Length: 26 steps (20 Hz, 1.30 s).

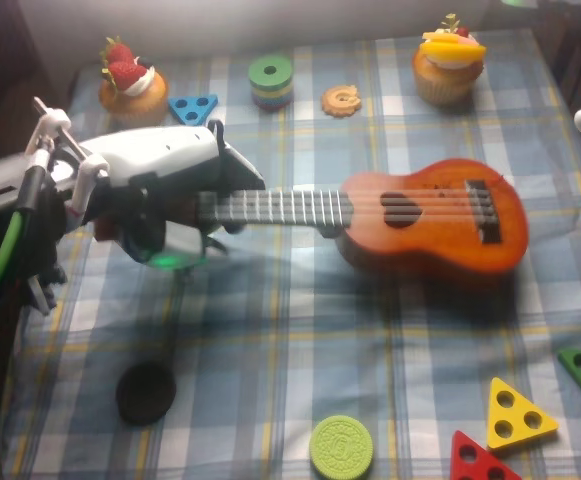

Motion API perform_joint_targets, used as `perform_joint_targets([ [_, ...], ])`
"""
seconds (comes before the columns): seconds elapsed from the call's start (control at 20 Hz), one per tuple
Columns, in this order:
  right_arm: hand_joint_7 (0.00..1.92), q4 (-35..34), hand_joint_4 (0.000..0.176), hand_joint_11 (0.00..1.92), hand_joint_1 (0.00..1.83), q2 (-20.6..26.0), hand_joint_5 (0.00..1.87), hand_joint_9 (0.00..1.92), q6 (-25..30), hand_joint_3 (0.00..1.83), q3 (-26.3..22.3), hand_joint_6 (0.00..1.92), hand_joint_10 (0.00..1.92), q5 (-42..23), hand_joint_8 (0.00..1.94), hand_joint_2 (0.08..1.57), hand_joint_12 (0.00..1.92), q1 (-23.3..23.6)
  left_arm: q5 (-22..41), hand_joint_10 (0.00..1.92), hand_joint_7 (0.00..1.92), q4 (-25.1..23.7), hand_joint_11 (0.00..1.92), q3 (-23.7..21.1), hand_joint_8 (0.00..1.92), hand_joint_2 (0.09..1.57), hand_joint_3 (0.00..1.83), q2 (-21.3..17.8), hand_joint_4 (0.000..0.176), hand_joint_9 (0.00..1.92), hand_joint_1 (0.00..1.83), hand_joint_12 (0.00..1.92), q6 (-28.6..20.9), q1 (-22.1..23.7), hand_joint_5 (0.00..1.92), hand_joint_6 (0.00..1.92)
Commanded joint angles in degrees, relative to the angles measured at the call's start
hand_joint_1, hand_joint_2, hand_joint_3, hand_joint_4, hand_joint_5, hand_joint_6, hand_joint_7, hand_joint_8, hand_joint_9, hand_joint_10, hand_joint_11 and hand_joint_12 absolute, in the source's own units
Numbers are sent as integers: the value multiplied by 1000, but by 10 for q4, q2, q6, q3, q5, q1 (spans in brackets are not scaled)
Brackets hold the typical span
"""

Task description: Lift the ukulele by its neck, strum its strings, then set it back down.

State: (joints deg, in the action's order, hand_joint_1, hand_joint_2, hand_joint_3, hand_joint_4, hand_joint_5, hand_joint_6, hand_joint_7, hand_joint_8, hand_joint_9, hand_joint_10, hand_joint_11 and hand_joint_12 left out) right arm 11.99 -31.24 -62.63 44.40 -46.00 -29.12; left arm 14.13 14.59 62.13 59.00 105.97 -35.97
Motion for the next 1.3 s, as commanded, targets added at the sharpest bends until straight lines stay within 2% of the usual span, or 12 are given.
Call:
perform_joint_targets([
  [0.0, 314, -19, 0, 0, 326, 7, 375, 251, -7, 2, -1, 45, 54, -81, 7, 1386, 1207, 9, 62, 1921, 743, 2, 979, 2, 1641, 1272, 61, 3, 0, 914, 1141, 1921, -5, 4, 588, 1481],
  [0.25, 423, -22, 0, 0, 391, 13, 430, 254, -12, 0, -4, 38, 253, -93, 14, 1332, 1323, 9, 64, 1706, 651, 1, 430, -1, 1669, 1351, 1, 0, 0, 490, 1088, 1921, -5, 3, 484, 1551],
  [0.35, 436, -23, 0, 0, 400, 13, 433, 124, -12, 0, -4, 50, 627, -94, 8, 1323, 1409, 9, 73, 1368, 290, 1, 80, -8, 854, 1276, 0, -8, 0, 179, 832, 1892, -5, 1, 233, 673],
  [0.5, 350, -24, 0, 0, 443, 14, 372, 13, -12, 3, -4, 37, 687, -99, 0, 1332, 1292, 9, 85, 617, 302, 1, 0, -18, 92, 1252, 0, -20, 0, 143, 711, 1631, -5, -3, 246, 73],
  [0.65, 358, -25, 0, 0, 450, 17, 384, 0, -12, 2, -6, 43, 789, -106, 11, 1332, 1351, 9, 88, 320, 204, 1, 0, -22, 1, 1211, 0, -26, 0, 114, 720, 1368, -5, -5, 188, 1],
  [0.75, 409, -26, 0, 0, 471, 22, 405, 0, -12, 0, -9, 62, 995, -113, 39, 1324, 1551, 8, 118, 134, 102, 1, 0, -37, 0, 1174, 0, -42, 0, 74, 752, 983, -5, -9, 132, 0],
  [0.9, 224, -39, 10, 0, 439, 30, 129, 0, -35, 3, -20, 715, 1007, -129, 431, 1363, 1559, 0, 185, 2, 1, -34, 0, -62, 0, 1193, 0, -82, 16, 1, 644, 352, -73, -13, 22, 0],
  [1.0, 190, -47, 22, 0, 482, 35, 63, 0, -41, 3, -24, 469, 935, -142, 361, 1386, 1545, -9, 236, 0, 0, -61, 0, -72, 0, 1181, 0, -106, 26, 0, 653, 480, -135, -14, 16, 8],
  [1.05, 150, -51, 25, 0, 484, 36, 57, 0, -41, 3, -25, 283, 764, -145, 213, 1400, 1473, -12, 262, 0, 0, -71, 0, -76, 0, 1192, 0, -116, 38, 0, 676, 226, -159, -17, 2, 1],
  [1.15, 50, -59, 3, 0, 602, 38, 16, 0, -43, 0, -26, 76, 340, -147, 35, 1346, 1077, -17, 325, 0, 0, -82, 0, -84, 0, 1170, 2, -133, 59, 0, 712, 756, -206, -27, 0, 0],
  [1.2, 9, -62, 1, 0, 616, 37, 2, 0, -45, 0, -26, 14, 67, -147, 6, 1309, 312, -17, 359, 0, 0, -85, 0, -83, 0, 1191, 0, -139, 34, 0, 750, 433, -242, -35, 0, 0],
  [1.25, 1, -65, 14, 0, 613, 37, 0, 0, -48, 0, -26, 2, 13, -147, 0, 1287, 62, -17, 384, 0, 0, -90, 0, -77, 0, 1229, 8, -142, 12, 0, 745, 86, -279, -42, 0, 0],
])
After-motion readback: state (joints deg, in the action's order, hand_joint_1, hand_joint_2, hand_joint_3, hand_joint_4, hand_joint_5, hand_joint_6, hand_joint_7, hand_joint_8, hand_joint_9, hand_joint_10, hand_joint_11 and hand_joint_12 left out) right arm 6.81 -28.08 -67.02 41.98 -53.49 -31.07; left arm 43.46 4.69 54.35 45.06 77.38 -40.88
